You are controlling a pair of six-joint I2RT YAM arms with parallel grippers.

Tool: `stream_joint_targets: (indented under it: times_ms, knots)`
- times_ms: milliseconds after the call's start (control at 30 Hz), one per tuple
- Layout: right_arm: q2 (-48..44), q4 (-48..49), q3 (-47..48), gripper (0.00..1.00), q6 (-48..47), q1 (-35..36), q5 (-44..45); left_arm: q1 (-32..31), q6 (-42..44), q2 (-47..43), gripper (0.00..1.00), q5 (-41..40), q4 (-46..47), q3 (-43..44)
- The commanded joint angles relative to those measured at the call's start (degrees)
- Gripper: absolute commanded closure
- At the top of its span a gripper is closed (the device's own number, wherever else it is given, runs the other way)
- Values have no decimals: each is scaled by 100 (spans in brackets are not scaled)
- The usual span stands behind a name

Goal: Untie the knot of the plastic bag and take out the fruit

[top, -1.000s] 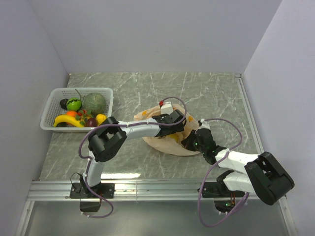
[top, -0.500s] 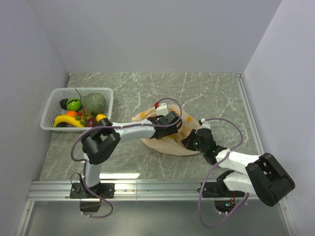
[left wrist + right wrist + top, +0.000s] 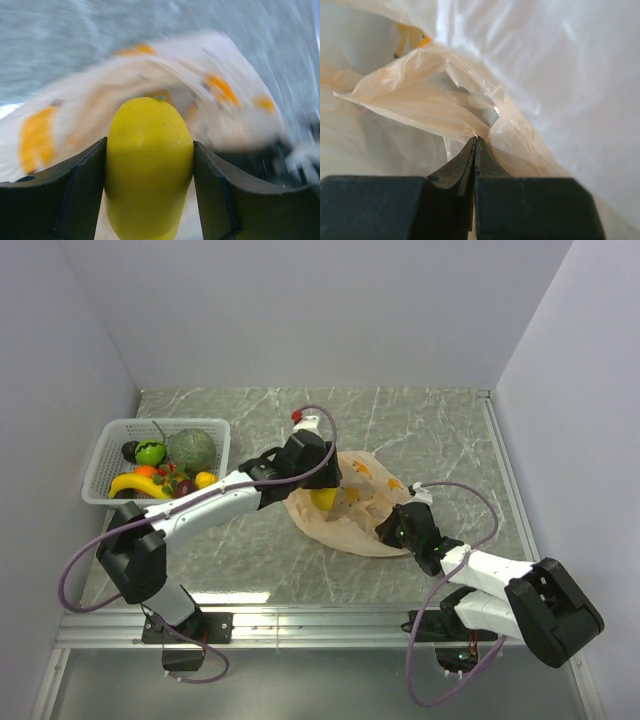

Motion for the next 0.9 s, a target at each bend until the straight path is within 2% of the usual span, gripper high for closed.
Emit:
stream_joint_targets:
  times_ms: [0, 67, 100, 167, 200, 267, 300, 333, 367, 400, 467, 500, 533, 600, 733, 833, 867]
  knots:
    - [-297, -350, 239, 100, 19, 42, 377, 45, 1603, -532, 65, 2268, -211, 269]
    - [-350, -473, 379, 100, -25, 41, 516, 204, 1736, -1048, 65, 2791, -151, 130]
    - [-385, -622, 484, 100, -78, 50, 596, 483, 1753, -1234, 65, 3193, -99, 76]
    - [-386, -754, 590, 100, -122, 33, 832, 879, 1692, -1743, 66, 3460, 42, -46]
    - [-351, -929, 738, 100, -192, 33, 947, 1351, 1596, -1877, 66, 3496, 69, -73]
    - [-289, -1141, 906, 100, -254, -20, 1193, 1819, 1465, -2097, 67, 2989, -202, 5]
    - [-228, -1281, 1064, 100, -280, -55, 1238, 2300, 1368, -2106, 68, 2708, -378, 66]
    - [-201, -1352, 1143, 100, -298, -99, 1290, 2575, 1254, -2063, 69, 1966, -640, 206]
    - [-184, -1405, 1214, 100, -341, -134, 1334, 3134, 1026, -2028, 71, 1802, -1122, 251]
    - [-192, -1457, 1328, 100, -368, -152, 1378, 3418, 928, -2010, 72, 1347, -1300, 234]
    - [-201, -1502, 1425, 100, -447, -187, 1405, 3981, 709, -2062, 70, 757, -1416, -81]
    - [-210, -1511, 1521, 100, -473, -213, 1449, 4584, 673, -2097, 69, 763, -1347, -239]
    - [-210, -1528, 1566, 100, -500, -213, 1467, 4860, 629, -2176, 68, 745, -1277, -563]
    - [-149, -1555, 1715, 100, -553, -231, 1502, 5509, 524, -2229, 63, 676, -1004, -837]
    - [80, -1555, 1944, 100, -570, -354, 1484, 5820, 234, -2282, 54, -124, -688, -1346]
    - [282, -1581, 2163, 100, -658, -512, 1563, 5935, 277, -2361, 35, -318, -441, -1576]
    - [308, -1590, 2216, 100, -702, -564, 1659, 5944, 338, -2361, 24, -318, -432, -1585]
